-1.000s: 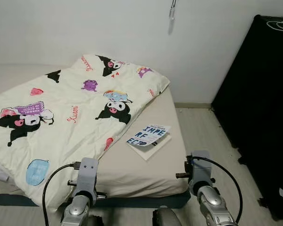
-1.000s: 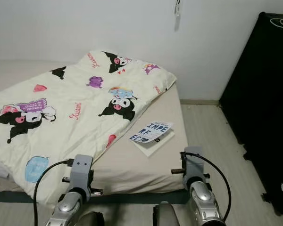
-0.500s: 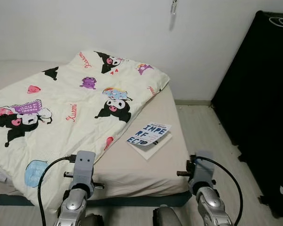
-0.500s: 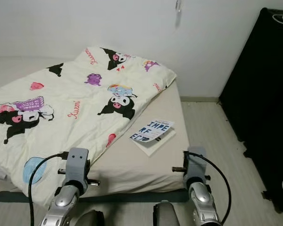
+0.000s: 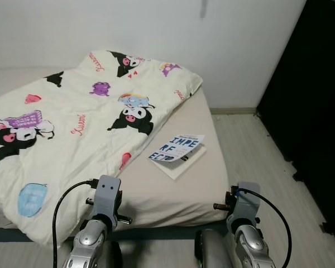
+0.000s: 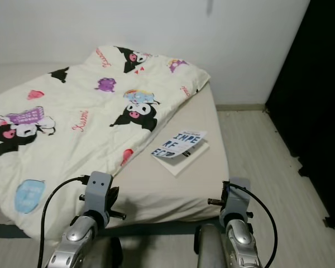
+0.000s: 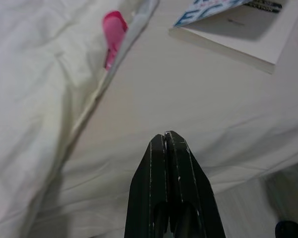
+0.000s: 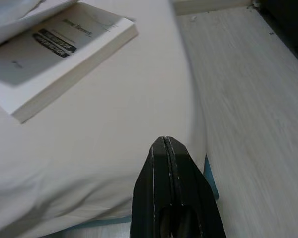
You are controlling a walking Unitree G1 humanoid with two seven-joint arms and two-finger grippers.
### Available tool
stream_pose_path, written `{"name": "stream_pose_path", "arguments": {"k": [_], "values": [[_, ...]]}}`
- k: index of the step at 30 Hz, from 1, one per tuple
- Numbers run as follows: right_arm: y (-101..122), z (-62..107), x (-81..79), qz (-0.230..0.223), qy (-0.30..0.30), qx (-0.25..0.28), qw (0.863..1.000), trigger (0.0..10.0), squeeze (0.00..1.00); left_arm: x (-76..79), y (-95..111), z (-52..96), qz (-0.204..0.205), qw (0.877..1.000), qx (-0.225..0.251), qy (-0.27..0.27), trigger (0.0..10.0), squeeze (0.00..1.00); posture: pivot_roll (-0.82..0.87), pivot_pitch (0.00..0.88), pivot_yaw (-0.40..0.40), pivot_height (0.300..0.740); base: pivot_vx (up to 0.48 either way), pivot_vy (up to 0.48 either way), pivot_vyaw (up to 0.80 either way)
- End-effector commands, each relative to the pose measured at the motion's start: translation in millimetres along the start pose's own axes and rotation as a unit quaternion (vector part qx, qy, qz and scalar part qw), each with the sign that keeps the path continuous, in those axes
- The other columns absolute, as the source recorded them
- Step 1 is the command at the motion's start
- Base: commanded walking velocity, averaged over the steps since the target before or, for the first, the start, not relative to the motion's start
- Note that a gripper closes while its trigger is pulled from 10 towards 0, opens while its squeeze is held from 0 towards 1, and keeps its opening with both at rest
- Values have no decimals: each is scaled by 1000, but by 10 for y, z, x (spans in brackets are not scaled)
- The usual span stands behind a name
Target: Clean up the room
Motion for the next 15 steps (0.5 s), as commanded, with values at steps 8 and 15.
{"name": "stream_pose_path", "arguments": {"k": [8,15], "values": [[91,-73,-33,-64,3,10,998,10000,0,49,6,51,-17,999,-11,-39,10000,0,-50,189,12,568,0,0,0],[208,-216,26,-164,-14,14,986,10000,1000,-9,164,39,-35,998,9,-48,10000,0,-16,233,17,568,0,0,0]]}}
Point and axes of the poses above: a point about 5 cm out from each wrist's last joint towards the gripper, its own z axis pointing back from the gripper into the wrist, its own y axis along the axis of the wrist's last joint, x = y × z, the point moved 4 cm from there along -z, pointing out of the wrist towards the gripper, and after that the axes turned 9 degrees about z, right-handed, at the moved point
